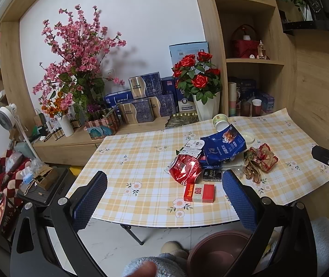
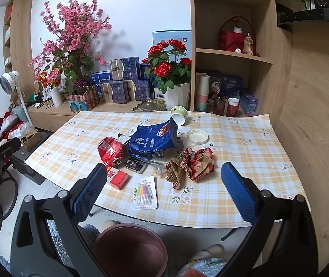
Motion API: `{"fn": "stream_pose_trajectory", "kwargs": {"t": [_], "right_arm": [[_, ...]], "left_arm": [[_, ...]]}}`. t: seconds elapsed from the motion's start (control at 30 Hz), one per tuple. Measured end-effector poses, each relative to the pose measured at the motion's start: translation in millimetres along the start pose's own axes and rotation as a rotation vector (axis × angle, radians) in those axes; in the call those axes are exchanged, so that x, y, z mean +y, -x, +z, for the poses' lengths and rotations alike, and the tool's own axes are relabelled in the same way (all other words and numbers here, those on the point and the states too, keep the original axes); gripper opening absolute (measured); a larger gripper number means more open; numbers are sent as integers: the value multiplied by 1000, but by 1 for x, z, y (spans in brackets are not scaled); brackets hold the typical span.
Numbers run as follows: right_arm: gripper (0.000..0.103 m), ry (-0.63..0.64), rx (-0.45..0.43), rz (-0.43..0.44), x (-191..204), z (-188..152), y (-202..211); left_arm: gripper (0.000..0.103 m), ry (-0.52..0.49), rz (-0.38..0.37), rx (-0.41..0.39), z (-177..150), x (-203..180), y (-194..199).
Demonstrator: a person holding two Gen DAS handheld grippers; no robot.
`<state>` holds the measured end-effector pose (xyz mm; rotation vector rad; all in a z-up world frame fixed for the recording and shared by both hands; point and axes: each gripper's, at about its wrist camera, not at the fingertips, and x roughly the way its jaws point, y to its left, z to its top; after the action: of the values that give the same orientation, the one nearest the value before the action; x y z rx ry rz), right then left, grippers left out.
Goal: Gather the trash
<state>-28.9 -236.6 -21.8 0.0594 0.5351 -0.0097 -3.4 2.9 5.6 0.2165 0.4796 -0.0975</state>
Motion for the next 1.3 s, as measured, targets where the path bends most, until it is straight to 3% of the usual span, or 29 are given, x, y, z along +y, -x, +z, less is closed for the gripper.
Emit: {"fn": "stream_pose_trajectory", "kwargs": {"t": [1.3], "right_arm": [[97,4,-5,-20,-3,-4,-2]], "left_arm": [[98,21,-15,20,-5,6,-3]]}}
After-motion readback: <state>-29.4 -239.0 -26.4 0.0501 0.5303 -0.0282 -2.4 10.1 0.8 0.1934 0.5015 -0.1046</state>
